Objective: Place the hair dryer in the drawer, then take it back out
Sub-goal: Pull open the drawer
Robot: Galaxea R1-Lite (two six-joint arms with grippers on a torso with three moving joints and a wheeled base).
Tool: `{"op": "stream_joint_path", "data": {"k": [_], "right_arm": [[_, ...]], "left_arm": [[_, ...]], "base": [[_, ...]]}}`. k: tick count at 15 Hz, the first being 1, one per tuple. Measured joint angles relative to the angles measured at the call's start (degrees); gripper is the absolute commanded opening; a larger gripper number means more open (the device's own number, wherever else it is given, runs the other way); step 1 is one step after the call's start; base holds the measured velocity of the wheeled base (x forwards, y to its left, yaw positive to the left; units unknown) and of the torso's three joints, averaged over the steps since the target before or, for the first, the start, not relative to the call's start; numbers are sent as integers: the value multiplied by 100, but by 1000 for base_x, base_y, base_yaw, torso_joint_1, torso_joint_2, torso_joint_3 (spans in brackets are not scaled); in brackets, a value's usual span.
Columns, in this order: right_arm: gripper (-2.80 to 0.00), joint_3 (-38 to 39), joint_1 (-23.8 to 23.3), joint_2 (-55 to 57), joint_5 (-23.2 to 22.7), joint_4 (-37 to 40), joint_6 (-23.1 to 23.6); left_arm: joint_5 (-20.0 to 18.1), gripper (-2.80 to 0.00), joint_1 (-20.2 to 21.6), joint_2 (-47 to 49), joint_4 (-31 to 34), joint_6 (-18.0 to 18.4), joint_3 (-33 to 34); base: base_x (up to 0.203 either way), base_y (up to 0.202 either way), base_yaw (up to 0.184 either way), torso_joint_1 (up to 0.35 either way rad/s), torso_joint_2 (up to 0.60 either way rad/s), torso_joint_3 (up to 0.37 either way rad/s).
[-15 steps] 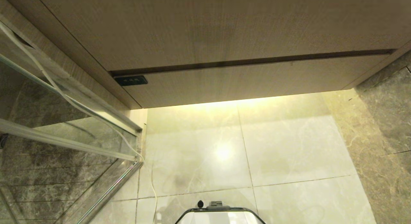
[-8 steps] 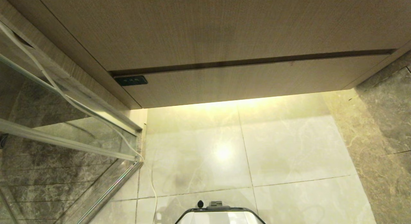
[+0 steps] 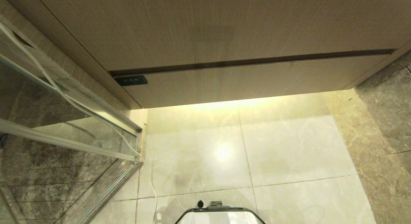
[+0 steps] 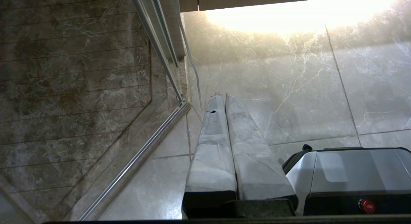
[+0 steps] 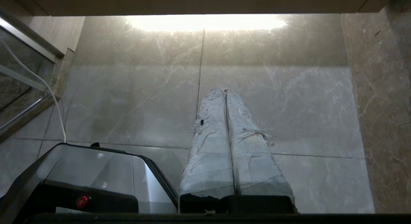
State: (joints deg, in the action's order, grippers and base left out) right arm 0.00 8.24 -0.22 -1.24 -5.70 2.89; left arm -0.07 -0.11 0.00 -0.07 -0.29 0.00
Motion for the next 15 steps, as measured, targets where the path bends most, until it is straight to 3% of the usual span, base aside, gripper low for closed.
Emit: {"op": "stream_joint_path", "data": {"k": [2, 4, 9, 11, 15], "right_arm": [[-280, -114, 0, 1, -19, 109, 41], [-280, -754, 0, 1, -19, 501, 55], [-280, -3681, -12, 52, 14, 2556, 152], [-280, -4713, -17, 554, 8, 3201, 248], [-280, -6717, 20, 2708, -14, 4062, 344]], "left_arm": [[0, -280, 0, 0, 2, -1, 0], [-2, -280, 0, 0, 0, -1, 0], [-2, -280, 1, 0, 1, 0, 0], [2, -280, 1, 0, 0, -4, 0], [-1, -280, 1, 0, 0, -3, 0]], "base": [[0, 0, 0, 0, 0, 0], [0, 0, 0, 0, 0, 0], [0, 0, 0, 0, 0, 0], [0, 0, 0, 0, 0, 0], [0, 0, 0, 0, 0, 0]]}}
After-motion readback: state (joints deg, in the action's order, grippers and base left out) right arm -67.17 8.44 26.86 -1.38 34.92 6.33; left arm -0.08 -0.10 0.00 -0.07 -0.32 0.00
